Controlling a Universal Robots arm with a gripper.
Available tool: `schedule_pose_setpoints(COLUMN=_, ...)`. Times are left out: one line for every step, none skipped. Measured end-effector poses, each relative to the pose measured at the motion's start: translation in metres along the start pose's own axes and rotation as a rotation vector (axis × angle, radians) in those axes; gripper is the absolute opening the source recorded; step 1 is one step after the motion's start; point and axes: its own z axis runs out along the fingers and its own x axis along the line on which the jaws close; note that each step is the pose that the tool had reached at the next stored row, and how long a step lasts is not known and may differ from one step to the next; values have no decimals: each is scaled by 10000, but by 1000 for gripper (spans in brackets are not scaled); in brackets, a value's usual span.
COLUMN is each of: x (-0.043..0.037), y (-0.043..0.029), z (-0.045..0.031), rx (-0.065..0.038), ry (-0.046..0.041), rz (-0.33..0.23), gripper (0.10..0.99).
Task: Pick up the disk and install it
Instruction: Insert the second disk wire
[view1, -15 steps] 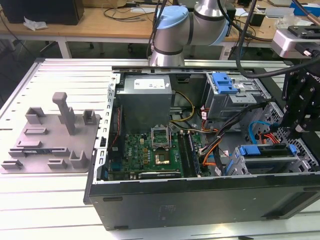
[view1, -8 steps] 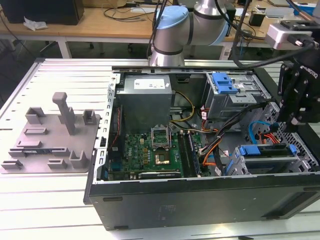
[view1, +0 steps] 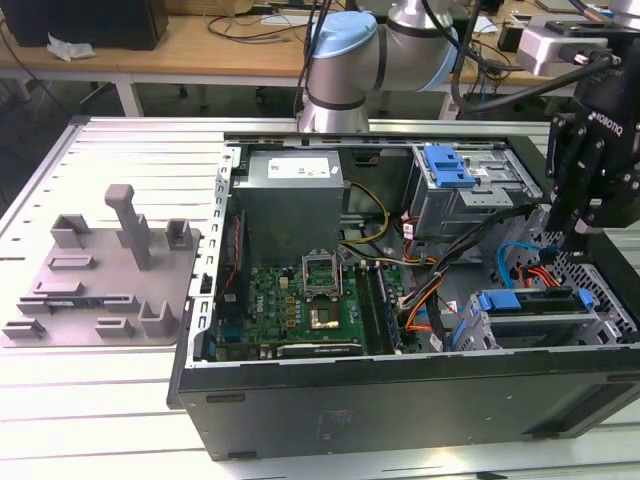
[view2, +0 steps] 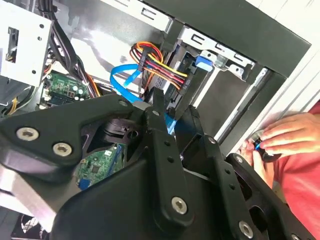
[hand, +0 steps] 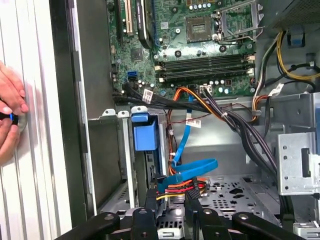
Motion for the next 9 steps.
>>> schedule_pose_setpoints(x=15, y=57, z=0, rx=0, ry=5, rz=-1, gripper=365)
schedule_pose_setpoints(x=25, y=83, z=1, rx=0, ry=6, rz=0, gripper=365)
schedule_pose_setpoints(x=30, y=92, z=1, rx=0, ry=7, rz=-1, gripper=365)
schedule_pose_setpoints(x=38, y=97, z=2, rx=1, ry=11, rz=0, gripper=365)
schedule_pose_setpoints(x=48, y=97, z=4, rx=2, ry=21, rz=-1, gripper=365)
schedule_pose_setpoints(x=51, y=96, z=5, rx=2, ry=30, rz=-2, gripper=365)
schedule_pose_setpoints(x=53, y=96, z=4, rx=4, ry=55, rz=-3, gripper=365)
schedule_pose_setpoints(x=54, y=96, z=4, rx=6, ry=80, rz=-4, gripper=365)
schedule_pose_setpoints(x=54, y=97, z=5, rx=9, ry=118, rz=-4, gripper=365)
